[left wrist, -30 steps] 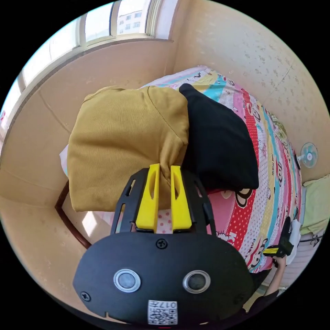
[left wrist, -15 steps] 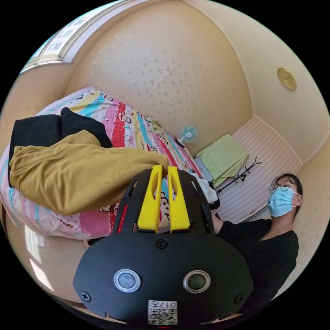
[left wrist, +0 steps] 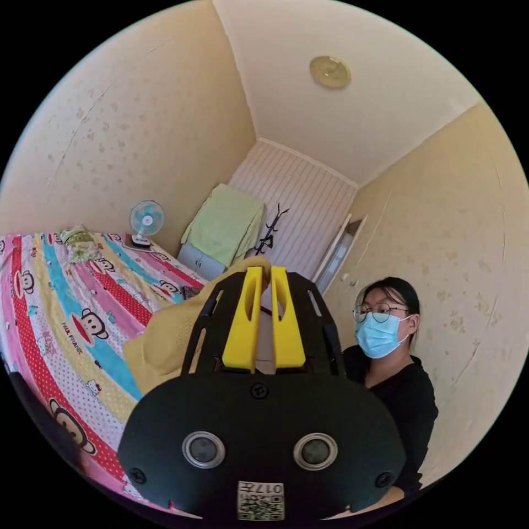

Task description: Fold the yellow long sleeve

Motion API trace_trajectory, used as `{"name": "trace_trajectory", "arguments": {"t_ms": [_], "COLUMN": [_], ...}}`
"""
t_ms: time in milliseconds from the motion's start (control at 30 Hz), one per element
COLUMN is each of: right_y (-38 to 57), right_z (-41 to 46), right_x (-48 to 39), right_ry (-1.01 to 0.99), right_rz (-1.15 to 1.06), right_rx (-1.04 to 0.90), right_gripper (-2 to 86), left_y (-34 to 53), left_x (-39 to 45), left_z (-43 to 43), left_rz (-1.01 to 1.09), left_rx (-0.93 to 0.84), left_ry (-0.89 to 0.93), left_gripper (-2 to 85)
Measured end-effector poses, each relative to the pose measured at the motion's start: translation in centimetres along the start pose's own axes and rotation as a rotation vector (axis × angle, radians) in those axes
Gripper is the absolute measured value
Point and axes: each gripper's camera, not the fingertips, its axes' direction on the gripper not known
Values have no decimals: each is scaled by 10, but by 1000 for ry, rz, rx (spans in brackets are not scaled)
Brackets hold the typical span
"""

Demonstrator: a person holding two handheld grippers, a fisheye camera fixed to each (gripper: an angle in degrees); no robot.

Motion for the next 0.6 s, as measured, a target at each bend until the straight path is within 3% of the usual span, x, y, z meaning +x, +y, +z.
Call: {"name": "trace_trajectory", "arguments": {"t_ms": [100,167,233,400,433,600], "right_y": [63,105,167,274,300,382], "right_z": [-36,-49,-50,15,33,58], "right_x": [53,70,74,49,41,23], "right_ry": [-95,-71,-17,63,53,131], "right_rz": [156,176,120,-20,-46,-43], "right_rx": [217,320,421,298,261,269], "right_gripper": [17,16,10,3,4,4], "left_y": [16,51,126,321,358,380], "left_x": [11,-5,-46,-125,-128,-113], "left_z": [-1,-11,-26,-29,-22,14], "left_rz": [39,-38,-242,-807,-883,-837], "left_rx": [8,11,-6,-369,-423,-543], "left_ry": [-21,-57,-191,-645,-646,-733], "left_gripper": [15,16,15,-2,-2,50]}}
